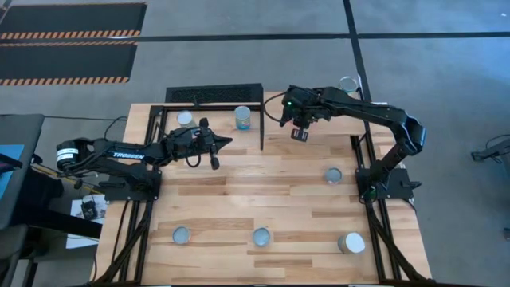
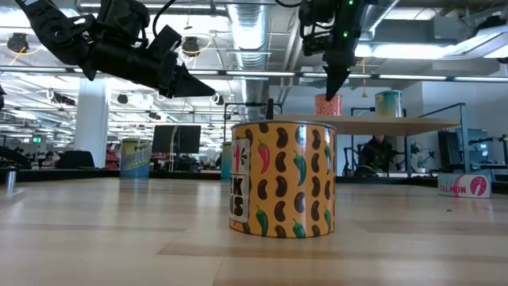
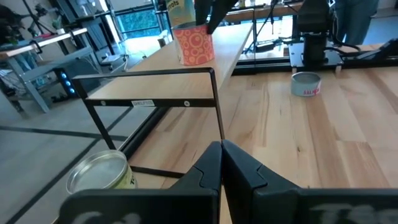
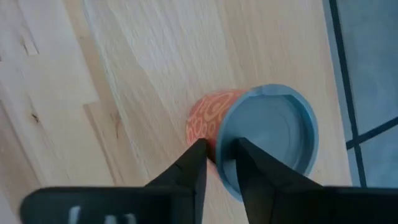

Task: Pick and place cans onto a shelf
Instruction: Put the red can on the shelf

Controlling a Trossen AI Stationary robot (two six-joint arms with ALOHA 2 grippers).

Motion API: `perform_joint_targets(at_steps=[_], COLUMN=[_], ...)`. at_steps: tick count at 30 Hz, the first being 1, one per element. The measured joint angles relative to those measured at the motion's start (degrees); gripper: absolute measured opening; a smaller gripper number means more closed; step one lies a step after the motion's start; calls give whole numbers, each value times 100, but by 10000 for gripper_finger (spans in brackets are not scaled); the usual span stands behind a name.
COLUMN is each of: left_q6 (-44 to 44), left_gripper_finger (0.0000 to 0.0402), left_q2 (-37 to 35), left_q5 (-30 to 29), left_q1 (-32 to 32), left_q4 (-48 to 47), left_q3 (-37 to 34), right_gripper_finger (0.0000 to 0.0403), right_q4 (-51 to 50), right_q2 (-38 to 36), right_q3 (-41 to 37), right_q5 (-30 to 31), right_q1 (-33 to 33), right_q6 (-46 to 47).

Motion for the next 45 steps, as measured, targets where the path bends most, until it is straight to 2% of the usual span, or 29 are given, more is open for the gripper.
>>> perform_joint_targets(at_steps=[6,8,12,19,26,39,45], left_q6=[-3,-10,-8,-65,-73,-143,-143], left_gripper_finger=[0,0,0,0,0,0,0], left_q2=[0,0,0,0,0,0,0], left_q5=[0,0,-2,-4,-11,-14,-13], left_q1=[0,0,0,0,0,0,0], left_q4=[-130,-193,-221,-223,-223,-227,-227], left_q3=[0,0,0,0,0,2,2], right_gripper_finger=[20,10,20,5,11,12,36], right_q4=[-92,-122,-482,-534,-429,-146,-133], right_q2=[20,-10,13,19,22,353,390], right_q3=[217,352,642,653,653,657,659], right_q5=[-47,-54,-49,-27,-432,-754,-730], right_q1=[-65,-168,-586,-1442,-2055,-2272,-2276], right_q6=[140,432,1040,1462,1576,1570,1556])
